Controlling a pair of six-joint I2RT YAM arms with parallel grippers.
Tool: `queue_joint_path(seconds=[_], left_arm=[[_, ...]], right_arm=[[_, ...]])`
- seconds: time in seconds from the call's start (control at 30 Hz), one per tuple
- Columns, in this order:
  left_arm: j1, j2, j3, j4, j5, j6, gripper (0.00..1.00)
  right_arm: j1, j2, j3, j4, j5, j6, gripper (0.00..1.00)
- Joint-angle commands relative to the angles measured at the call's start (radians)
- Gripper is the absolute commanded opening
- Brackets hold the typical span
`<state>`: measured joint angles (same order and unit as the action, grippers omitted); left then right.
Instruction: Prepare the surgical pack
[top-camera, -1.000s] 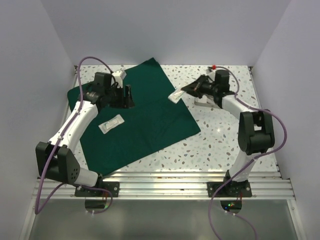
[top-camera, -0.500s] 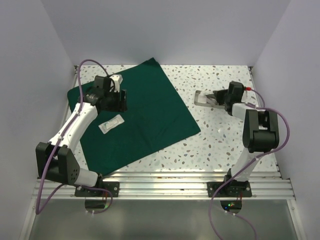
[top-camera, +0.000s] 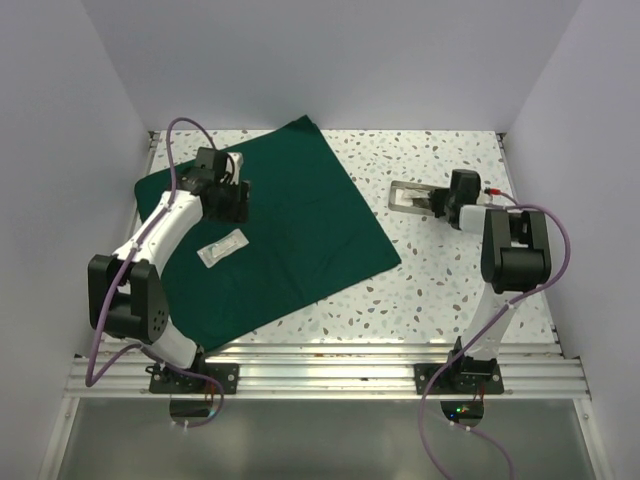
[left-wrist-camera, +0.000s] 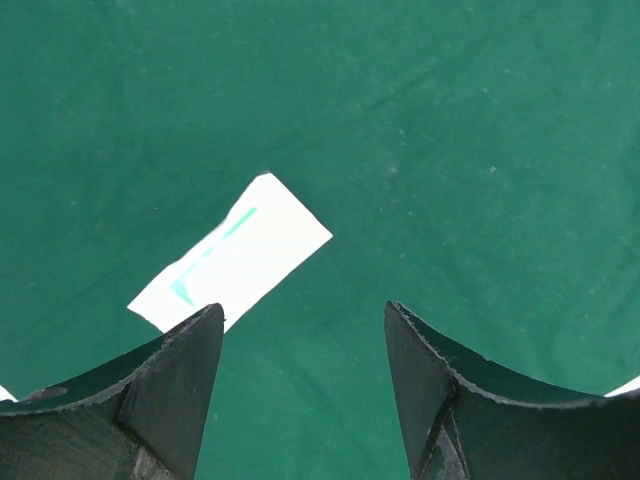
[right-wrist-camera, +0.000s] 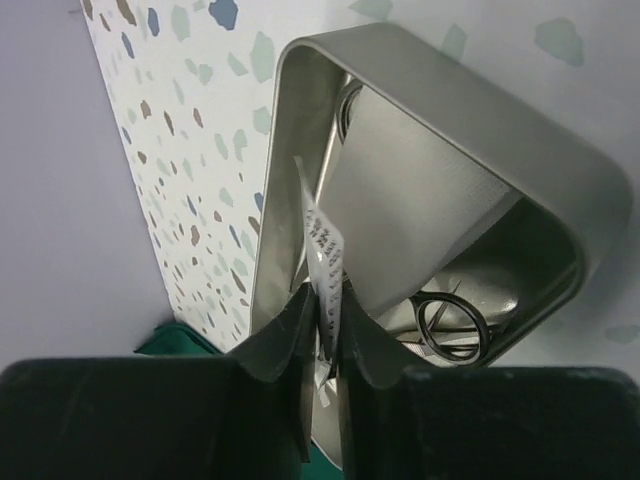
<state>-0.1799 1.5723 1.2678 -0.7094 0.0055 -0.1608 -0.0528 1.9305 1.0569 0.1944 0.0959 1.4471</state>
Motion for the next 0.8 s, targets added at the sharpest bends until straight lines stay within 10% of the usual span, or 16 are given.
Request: queue_joint_path(seconds=[0.0, 0.47, 0.77], left_arm=[[0.013, 0.005, 0.054, -0.013, -0.030, 0.006, 0.69], [0.016, -0.001, 0.038, -0.027, -0.088, -0.016, 0.70], [0.095, -0.027, -0.010, -0.059, -0.195, -0.112, 0.72]], right_arm=[[0.002, 0.013, 0.057, -0.029, 0.041, 0.027, 0.18], [-0.001, -0.045, 0.365, -0.772, -0.025, -0.279, 0.71], [0.053, -0.151, 0.477, -0.947, -0.214, -0.631, 0.78]])
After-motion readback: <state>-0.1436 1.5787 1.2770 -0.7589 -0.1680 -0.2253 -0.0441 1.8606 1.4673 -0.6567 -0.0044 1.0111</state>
